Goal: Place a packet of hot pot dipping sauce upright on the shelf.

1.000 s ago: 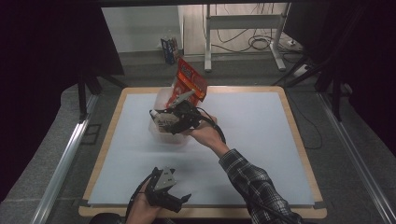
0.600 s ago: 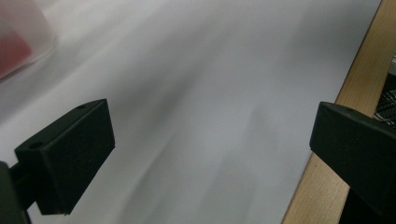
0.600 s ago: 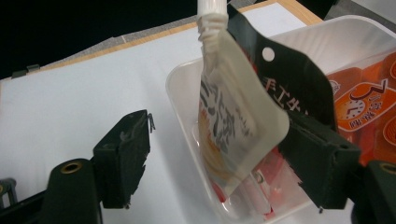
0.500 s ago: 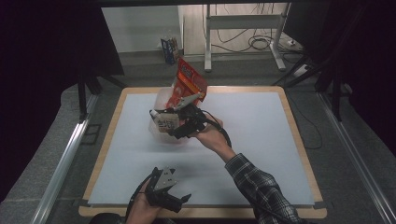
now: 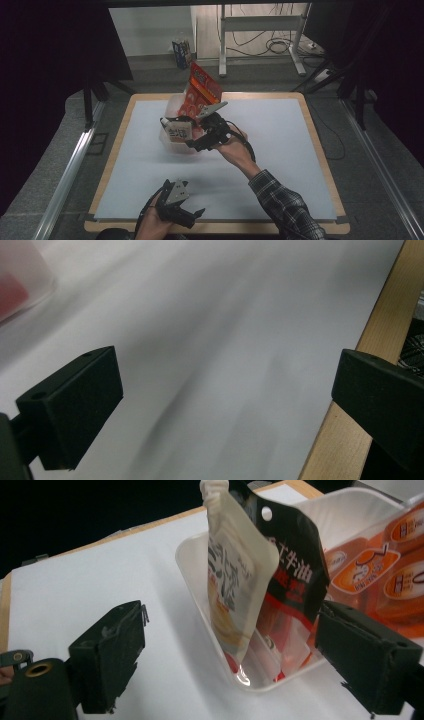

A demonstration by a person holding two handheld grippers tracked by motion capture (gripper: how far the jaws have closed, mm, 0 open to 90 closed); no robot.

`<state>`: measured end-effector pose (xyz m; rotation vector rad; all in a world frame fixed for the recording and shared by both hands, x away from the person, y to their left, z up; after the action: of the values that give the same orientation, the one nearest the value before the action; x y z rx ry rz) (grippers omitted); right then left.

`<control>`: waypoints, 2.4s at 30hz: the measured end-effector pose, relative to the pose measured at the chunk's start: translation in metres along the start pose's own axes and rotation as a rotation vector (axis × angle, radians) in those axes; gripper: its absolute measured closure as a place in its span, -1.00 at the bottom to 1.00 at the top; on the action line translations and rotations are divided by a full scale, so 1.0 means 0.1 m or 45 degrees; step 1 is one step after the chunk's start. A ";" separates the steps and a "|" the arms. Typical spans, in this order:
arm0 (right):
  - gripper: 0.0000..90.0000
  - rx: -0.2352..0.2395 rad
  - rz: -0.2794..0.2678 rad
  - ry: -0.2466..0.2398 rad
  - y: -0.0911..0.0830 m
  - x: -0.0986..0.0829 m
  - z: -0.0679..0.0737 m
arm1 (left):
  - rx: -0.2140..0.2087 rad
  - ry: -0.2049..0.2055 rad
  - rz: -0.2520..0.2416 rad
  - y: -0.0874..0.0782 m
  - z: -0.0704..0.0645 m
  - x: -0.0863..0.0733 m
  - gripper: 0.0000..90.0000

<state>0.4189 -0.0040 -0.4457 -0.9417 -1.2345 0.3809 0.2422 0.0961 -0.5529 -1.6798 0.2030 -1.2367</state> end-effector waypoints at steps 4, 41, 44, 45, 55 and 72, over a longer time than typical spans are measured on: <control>-0.82 -0.012 0.000 0.006 -0.02 -0.05 0.00 | 0.004 -0.001 -0.002 0.00 0.00 0.00 -1.00; -1.00 -0.070 -0.001 -0.013 -0.34 -0.61 0.18 | 0.012 0.012 0.002 0.01 -0.01 0.00 -1.00; -1.00 -0.086 -0.012 -0.007 -0.35 -0.69 0.19 | 0.012 0.014 0.005 0.01 -0.01 0.00 -1.00; -1.00 -0.098 -0.019 -0.006 -0.35 -0.71 0.19 | 0.013 0.015 0.006 0.01 -0.01 0.00 -1.00; -1.00 -0.128 -0.049 0.010 -0.42 -0.89 0.15 | 0.012 0.025 0.000 0.01 -0.03 0.00 -1.00; -1.00 -0.161 -0.028 0.056 -0.47 -1.22 0.17 | 0.023 0.023 0.001 0.00 -0.01 0.00 -1.00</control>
<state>0.3529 -0.1103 -0.4852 -1.0382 -1.2389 0.2661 0.2409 0.0954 -0.5528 -1.6536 0.2030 -1.2501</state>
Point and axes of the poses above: each handheld gripper's, and its own axes: y roughly forward along the jaws, x roughly out of its top, z roughly to its left, the point moved 4 cm from there along y, roughly forward along the jaws, and after that the axes turned 12 degrees about z, right-handed, at the moved point
